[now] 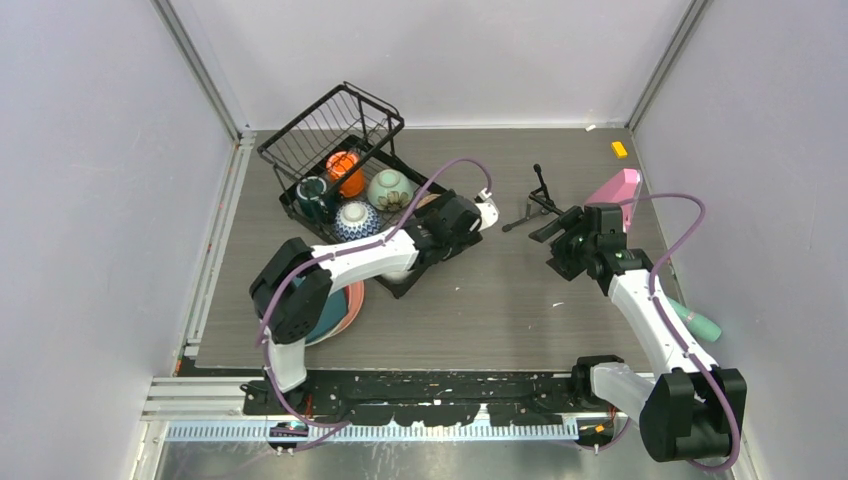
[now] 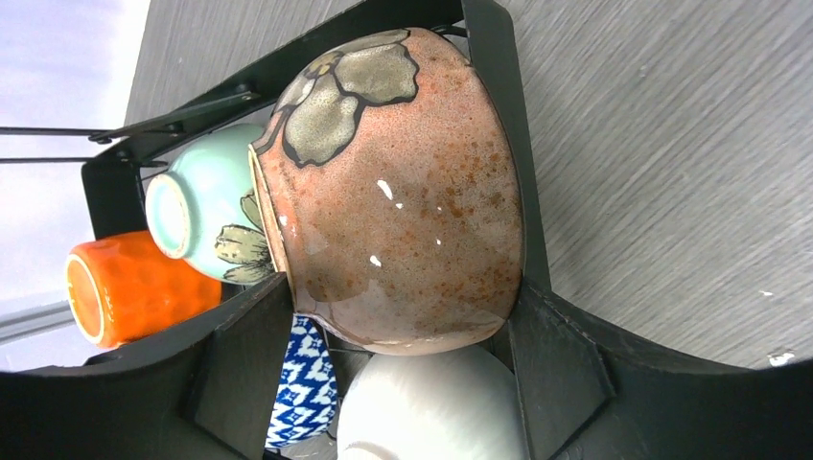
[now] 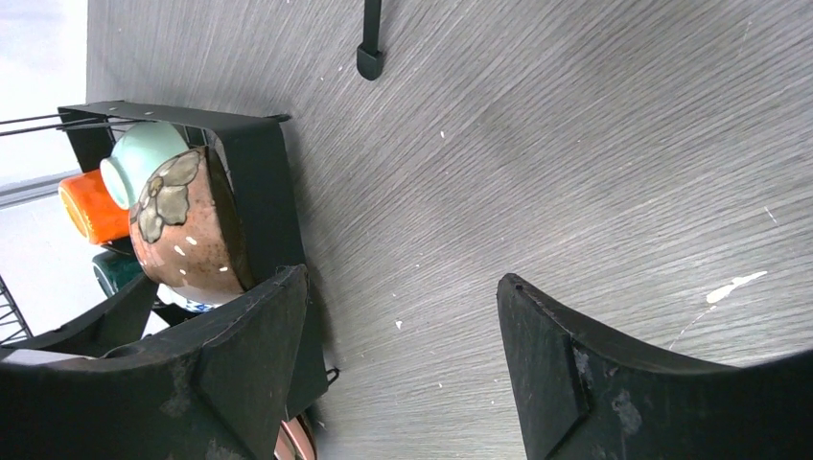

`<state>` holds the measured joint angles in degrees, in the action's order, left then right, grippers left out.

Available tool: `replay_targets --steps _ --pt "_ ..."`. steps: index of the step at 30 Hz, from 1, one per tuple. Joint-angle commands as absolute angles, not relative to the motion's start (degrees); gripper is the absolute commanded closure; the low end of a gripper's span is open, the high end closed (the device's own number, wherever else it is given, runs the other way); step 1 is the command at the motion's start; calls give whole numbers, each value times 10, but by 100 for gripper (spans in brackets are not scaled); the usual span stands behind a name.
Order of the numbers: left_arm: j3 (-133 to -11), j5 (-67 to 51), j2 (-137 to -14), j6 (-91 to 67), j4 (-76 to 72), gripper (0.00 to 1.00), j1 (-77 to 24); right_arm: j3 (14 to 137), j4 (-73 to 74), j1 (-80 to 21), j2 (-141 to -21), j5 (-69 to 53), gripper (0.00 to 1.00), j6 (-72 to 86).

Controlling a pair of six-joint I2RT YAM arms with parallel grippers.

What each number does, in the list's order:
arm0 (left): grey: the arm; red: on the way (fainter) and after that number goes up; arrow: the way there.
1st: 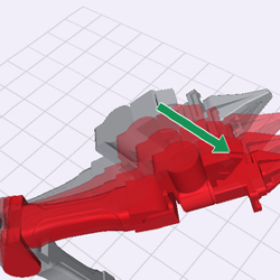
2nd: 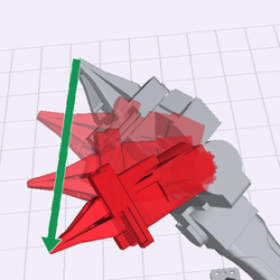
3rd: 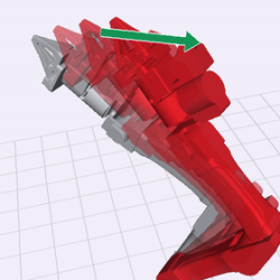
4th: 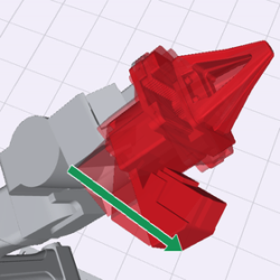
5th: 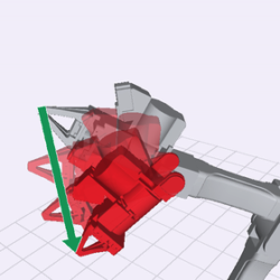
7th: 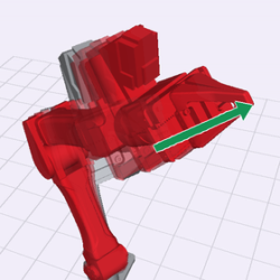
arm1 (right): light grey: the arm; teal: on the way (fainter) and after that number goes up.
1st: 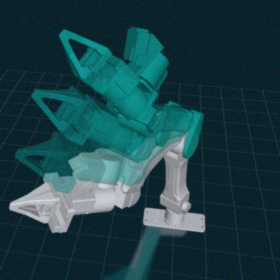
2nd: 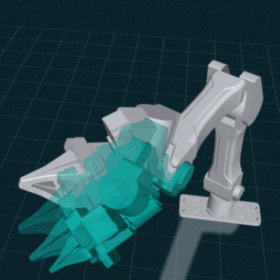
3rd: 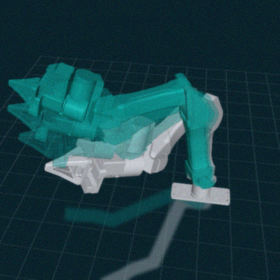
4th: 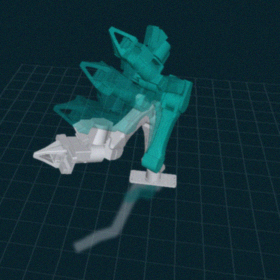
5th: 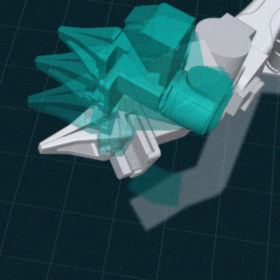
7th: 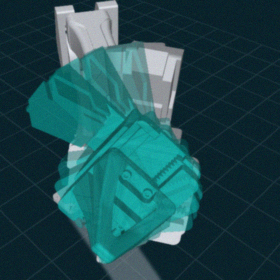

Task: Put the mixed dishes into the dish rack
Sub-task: Turn the bowl upside down on the dish rack.

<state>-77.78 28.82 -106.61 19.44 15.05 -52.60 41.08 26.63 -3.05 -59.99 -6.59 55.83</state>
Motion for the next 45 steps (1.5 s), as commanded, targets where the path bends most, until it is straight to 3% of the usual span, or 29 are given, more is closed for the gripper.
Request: replay_targets --steps 1,13,22,35,45 --pt "-796 346 -1022 199 168 28 -494 406 240 -27 -590 -76 23 553" --pt "-807 328 -993 202 162 29 -471 402 231 -27 -595 -92 23 553" --pt "-820 305 -1060 197 160 29 -449 398 228 -27 -591 -96 23 552" --pt "-826 246 -1072 119 211 7 -455 396 215 -27 -603 -105 23 552" --pt "-837 173 -1043 74 234 5 -454 400 214 -27 -603 -109 23 547"
